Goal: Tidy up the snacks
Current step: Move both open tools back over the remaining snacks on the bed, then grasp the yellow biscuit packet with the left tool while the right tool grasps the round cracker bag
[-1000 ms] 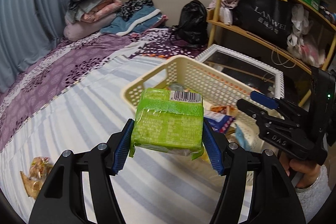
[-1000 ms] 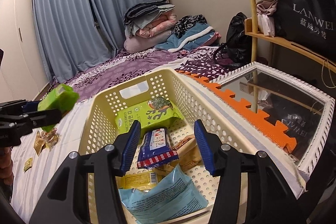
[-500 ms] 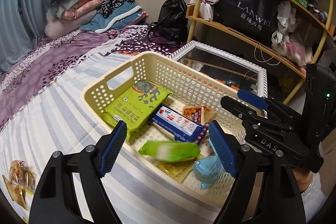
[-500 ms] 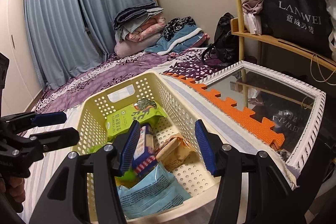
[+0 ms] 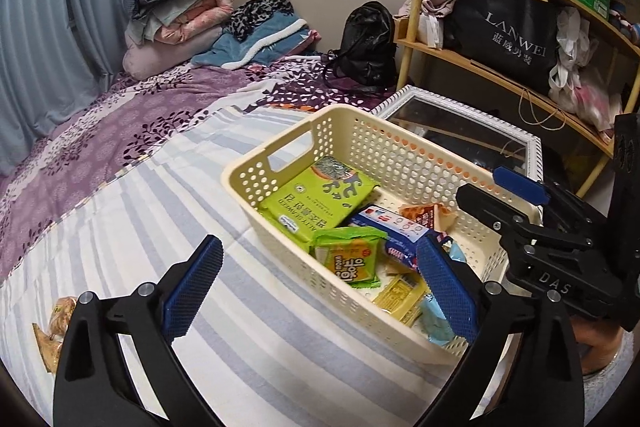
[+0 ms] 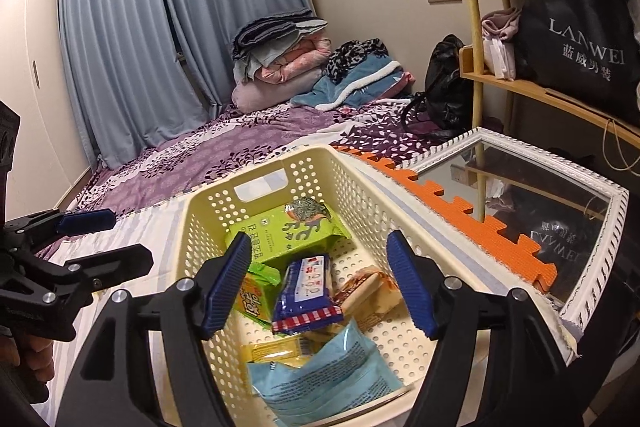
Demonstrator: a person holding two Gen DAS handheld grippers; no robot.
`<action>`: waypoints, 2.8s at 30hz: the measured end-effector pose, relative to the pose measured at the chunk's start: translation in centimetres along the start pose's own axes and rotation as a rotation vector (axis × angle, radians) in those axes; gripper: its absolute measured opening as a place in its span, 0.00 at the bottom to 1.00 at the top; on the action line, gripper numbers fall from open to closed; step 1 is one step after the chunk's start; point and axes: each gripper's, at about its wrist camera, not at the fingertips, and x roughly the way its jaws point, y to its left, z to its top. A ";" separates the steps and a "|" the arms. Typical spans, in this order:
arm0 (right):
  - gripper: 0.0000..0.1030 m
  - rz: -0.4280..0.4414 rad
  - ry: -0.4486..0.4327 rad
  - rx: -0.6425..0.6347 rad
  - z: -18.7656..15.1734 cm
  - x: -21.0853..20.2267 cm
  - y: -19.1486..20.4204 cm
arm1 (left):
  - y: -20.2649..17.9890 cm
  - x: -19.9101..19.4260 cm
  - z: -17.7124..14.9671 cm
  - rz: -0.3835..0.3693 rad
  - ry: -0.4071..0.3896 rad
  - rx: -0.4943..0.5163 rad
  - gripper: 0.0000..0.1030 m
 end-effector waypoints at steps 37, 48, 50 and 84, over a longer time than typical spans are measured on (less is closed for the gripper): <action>0.78 0.247 0.128 -0.298 -3.2 0.9 18.8 | 17.3 -7.0 -11.8 0.277 0.034 -0.332 0.96; 0.78 0.318 0.207 -0.381 -5.8 2.3 23.8 | 25.3 -9.7 -18.4 0.415 0.093 -0.465 0.96; 0.78 0.329 0.218 -0.393 -6.1 2.4 24.4 | 26.7 -10.1 -19.7 0.435 0.109 -0.490 0.96; 0.78 0.379 0.291 -0.465 -8.4 3.9 28.1 | 34.4 -8.3 -27.7 0.549 0.272 -0.595 0.96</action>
